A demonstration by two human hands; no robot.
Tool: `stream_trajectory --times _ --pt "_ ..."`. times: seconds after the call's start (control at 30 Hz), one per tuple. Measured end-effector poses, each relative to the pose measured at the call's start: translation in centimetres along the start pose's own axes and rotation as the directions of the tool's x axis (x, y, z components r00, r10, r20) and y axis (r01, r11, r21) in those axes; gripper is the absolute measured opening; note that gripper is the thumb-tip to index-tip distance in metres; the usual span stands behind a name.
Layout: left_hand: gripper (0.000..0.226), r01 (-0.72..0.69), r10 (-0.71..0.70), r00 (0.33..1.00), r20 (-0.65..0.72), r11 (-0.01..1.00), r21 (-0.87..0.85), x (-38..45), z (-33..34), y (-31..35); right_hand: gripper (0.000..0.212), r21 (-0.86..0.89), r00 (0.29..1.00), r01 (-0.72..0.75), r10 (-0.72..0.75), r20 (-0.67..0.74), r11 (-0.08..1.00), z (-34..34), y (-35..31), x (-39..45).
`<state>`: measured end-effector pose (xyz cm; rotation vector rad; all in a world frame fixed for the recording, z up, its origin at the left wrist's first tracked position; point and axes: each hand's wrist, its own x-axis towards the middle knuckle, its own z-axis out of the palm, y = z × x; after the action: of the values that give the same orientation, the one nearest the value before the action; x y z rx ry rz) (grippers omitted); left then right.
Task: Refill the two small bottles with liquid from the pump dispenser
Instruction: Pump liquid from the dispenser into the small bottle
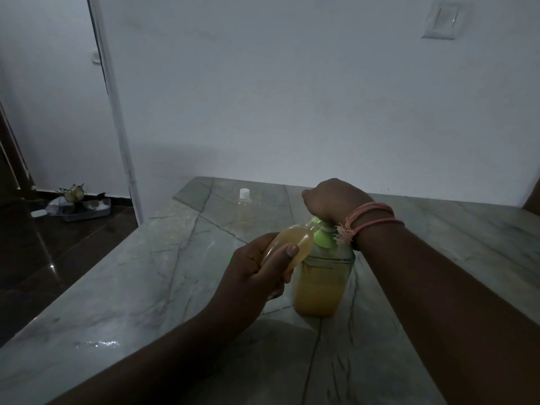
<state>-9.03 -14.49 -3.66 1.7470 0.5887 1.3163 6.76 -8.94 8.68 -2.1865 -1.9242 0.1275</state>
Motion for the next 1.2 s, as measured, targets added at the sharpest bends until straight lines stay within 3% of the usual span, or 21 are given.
stream_trajectory --times 0.73,1.03,1.2 --pt "0.028 0.02 -0.02 1.0 0.011 1.0 0.009 0.0 0.1 0.1 0.04 0.005 0.997 0.01 -0.009 -0.077 1.0 0.1 -0.3 -0.2" --pt "0.029 0.025 -0.025 1.0 0.008 1.0 -0.011 -0.2 0.2 0.2 0.047 0.017 0.998 -0.046 0.046 -0.045 0.999 -0.2 -0.3 -0.2" --pt "0.026 0.025 -0.025 1.0 0.015 0.999 -0.022 -0.1 0.1 0.1 0.035 0.068 0.998 -0.028 0.032 -0.057 0.997 0.0 -0.1 -0.3"
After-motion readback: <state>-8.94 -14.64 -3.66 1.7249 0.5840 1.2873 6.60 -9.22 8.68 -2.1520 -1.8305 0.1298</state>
